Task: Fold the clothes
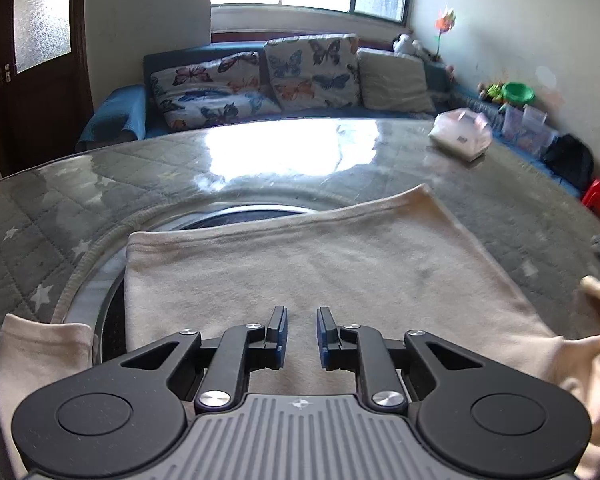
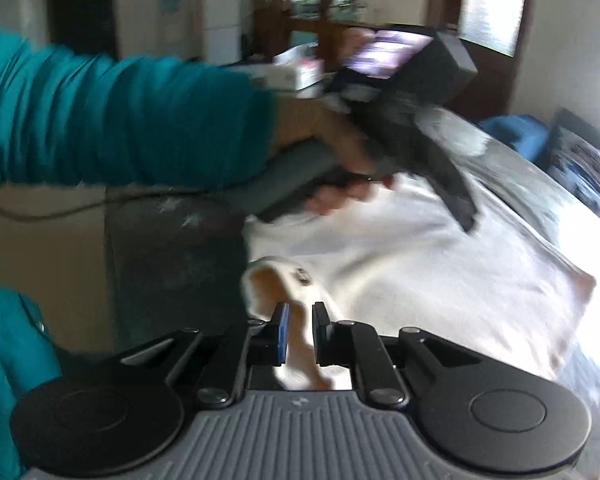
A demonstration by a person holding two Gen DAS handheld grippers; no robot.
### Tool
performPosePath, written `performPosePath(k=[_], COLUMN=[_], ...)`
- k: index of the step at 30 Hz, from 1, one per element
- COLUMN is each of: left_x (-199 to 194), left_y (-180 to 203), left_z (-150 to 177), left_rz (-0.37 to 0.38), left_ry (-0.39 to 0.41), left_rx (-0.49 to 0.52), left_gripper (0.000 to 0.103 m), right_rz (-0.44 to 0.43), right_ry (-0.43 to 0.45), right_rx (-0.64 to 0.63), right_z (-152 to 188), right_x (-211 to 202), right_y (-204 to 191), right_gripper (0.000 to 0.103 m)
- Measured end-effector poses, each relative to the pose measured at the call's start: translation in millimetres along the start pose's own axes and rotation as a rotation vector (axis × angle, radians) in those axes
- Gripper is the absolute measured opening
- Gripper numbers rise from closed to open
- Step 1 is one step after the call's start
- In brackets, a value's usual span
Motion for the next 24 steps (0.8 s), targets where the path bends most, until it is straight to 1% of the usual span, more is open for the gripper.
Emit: performPosePath(k=[3, 6, 9, 12, 16, 17, 18, 19, 21, 24], left_x=[-19.6, -36.8, -51.4, -64.2, -75.5, -77.4, -79.0, -79.9, -80.5, -82.4], left_y=[13.1, 31.1, 51.2, 71.4, 97.8, 104.5, 111.2, 117.0, 127.3, 139.5], left_z=[4.0, 14.6, 29.3, 42.0, 52.6, 55.2, 57.9, 60.9, 67.4, 77.0], left_rz=[0.032, 0.066, 0.106, 0.144, 0.200, 0.211, 0.222, 0.233, 0.255, 0.280], left_ry=[0.029, 0.041, 0.045, 0.049, 0.057, 0.060, 0.063, 0.061, 0.050, 0.037], left_rx=[0.008, 0.031, 0.056, 0.076, 0.102, 0.116, 0.130, 0.138, 0.147, 0.165], left_gripper=[0.017, 0.018, 0.018, 0.018, 0.021, 0.023, 0.025, 0.025, 0.025, 0.025], right_rz=[0.072, 0.086, 0.085, 0.140, 0.296, 0.349, 0.401, 0.447, 0.526, 0.564], right_ry=[-0.026, -0.053, -0.037, 0.008, 0.053, 0.059, 0.064, 0.064, 0.053, 0.019], right_rx=[0.098, 0.136, 0.168, 0.246, 0.358, 0.391, 0.423, 0.452, 0.509, 0.615], right_z=[14.4, 31.0, 42.1, 44.7, 49.4, 51.2, 53.2, 55.4, 61.3, 74.3], right_x=[-3.0, -5.0, -21.7, -47.6, -88.6, -96.3, -104.1, -109.3, -112.1, -105.0], right_y=[19.7, 21.4, 18.0, 30.9, 76.5, 92.1, 107.5, 122.1, 151.4, 189.1], right_gripper=[0.011, 0.011, 0.011, 0.012, 0.013, 0.020, 0.029, 0.033, 0.034, 0.034])
Point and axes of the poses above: each gripper's, at about its wrist camera, not at the fingertips, and x roughly the way its jaws point, y to its right, z to its underside, the point moved 8 cm from there along x, roughly the way its jaws point, and after that the axes turned 2 degrees about x, right-handed, at the moved point
